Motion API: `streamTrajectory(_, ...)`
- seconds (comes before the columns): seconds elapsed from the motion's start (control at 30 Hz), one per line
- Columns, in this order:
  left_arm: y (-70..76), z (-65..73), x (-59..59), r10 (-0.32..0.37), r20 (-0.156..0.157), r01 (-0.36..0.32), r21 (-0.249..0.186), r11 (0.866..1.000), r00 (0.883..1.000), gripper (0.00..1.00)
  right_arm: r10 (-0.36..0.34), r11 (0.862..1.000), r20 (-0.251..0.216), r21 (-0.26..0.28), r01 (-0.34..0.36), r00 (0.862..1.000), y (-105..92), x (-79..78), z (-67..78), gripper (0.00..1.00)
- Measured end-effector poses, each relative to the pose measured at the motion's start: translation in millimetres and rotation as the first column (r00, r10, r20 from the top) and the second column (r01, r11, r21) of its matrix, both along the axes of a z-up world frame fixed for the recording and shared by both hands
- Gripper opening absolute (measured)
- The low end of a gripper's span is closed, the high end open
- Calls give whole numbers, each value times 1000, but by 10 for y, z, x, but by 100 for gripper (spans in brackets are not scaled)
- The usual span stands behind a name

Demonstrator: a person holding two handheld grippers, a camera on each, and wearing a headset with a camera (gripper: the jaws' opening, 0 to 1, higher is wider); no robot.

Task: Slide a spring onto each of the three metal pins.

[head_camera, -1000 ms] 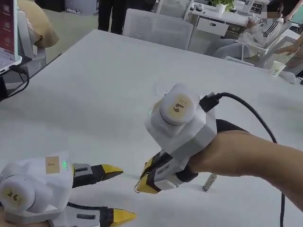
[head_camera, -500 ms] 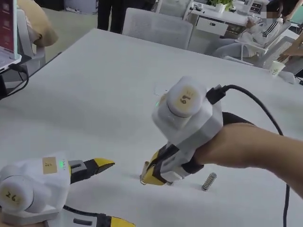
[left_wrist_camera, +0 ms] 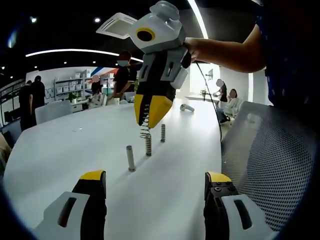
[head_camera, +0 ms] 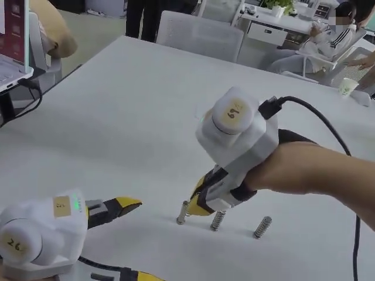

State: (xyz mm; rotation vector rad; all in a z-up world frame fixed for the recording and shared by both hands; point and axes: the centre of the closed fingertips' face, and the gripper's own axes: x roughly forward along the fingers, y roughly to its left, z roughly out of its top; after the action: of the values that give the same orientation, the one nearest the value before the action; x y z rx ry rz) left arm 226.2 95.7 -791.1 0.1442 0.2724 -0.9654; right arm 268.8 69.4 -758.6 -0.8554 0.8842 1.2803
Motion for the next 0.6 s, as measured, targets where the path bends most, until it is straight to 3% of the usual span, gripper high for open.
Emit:
streamTrajectory(0.2, 17, -10, -16, 5, -7, -5, -3, 1000, 1000, 78, -1, 1000, 28, -22, 2, 1000, -6, 142, -10, 8)
streamTrajectory(0.6, 67, -32, -21, 16, -13, -16, -6, 1000, 1000, 78, 3, 998, 26, -56, -2, 1000, 58, 305, -132, 8)
